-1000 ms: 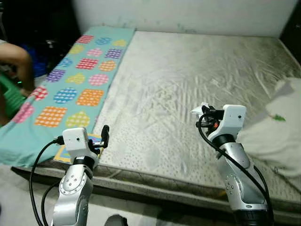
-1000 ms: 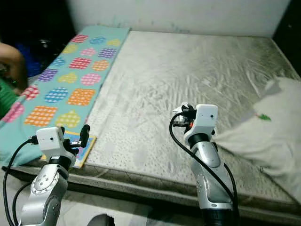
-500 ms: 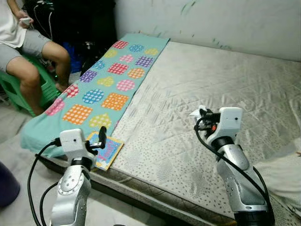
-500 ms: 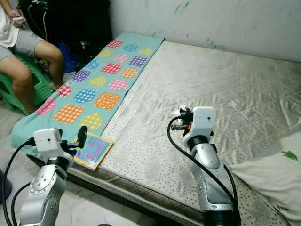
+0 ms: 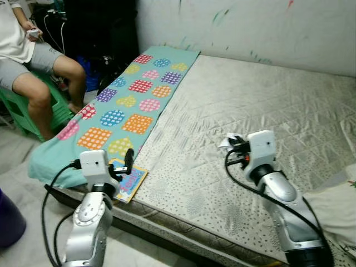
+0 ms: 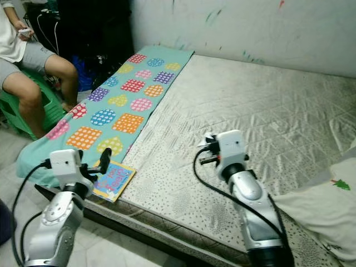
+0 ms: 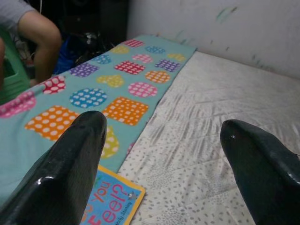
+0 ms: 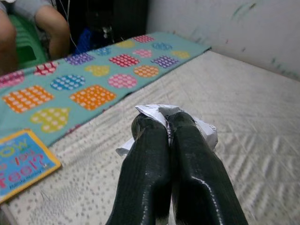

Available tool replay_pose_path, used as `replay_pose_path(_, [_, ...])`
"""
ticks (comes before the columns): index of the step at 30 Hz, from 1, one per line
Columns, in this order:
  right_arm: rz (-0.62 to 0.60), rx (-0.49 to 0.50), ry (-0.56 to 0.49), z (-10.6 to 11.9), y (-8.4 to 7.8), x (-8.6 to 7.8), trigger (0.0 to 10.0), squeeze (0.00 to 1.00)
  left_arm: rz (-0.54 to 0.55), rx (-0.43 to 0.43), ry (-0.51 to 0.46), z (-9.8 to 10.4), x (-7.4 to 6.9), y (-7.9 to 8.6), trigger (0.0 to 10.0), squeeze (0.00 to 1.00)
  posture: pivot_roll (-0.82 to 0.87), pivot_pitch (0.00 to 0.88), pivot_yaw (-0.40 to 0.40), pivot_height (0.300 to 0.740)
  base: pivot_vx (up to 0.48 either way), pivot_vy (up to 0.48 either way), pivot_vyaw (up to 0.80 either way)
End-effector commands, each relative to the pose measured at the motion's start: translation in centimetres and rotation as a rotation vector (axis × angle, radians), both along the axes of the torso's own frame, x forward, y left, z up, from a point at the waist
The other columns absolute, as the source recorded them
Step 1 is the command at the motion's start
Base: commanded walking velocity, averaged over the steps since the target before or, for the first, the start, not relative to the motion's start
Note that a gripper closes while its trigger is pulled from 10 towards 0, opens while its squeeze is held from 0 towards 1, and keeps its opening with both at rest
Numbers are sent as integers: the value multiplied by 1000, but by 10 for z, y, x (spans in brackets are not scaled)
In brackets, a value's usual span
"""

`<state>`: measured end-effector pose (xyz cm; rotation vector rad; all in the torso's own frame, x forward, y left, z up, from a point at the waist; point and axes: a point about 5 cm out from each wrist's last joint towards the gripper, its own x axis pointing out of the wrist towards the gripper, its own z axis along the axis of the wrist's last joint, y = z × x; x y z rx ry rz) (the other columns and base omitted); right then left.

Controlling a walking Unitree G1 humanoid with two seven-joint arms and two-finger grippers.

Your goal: Clean up the room

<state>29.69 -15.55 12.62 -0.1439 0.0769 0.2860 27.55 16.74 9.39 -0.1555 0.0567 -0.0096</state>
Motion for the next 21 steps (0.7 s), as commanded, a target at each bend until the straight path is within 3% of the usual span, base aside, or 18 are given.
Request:
replay_pose_path(1, [8, -3, 30, -8, 2, -3, 10000, 0, -1, 23, 1, 0, 2, 0, 10000, 0, -109, 0, 44, 740, 0, 0, 0])
replay_pose_path(10, [-118, 106, -11, -7, 7, -3, 10000, 0, 6, -9, 14, -4, -2, 1, 10000, 0, -103, 0, 36, 740, 0, 0, 0])
replay_pose_path(13, [-175, 138, -14, -8, 6, -5, 10000, 0, 5, -17, 20, -6, -2, 0, 10000, 0, -106, 0, 39, 740, 0, 0, -800])
replay_pose_path(19, [-160, 117, -50, -6, 10, -9, 10000, 0, -11, -32, 31, -7, 0, -3, 10000, 0, -125, 0, 50, 740, 0, 0, -800])
replay_pose_path(21, [-130, 121, -48, -6, 11, -9, 10000, 0, -7, -39, 30, -7, 1, -4, 10000, 0, -124, 0, 45, 740, 0, 0, 0])
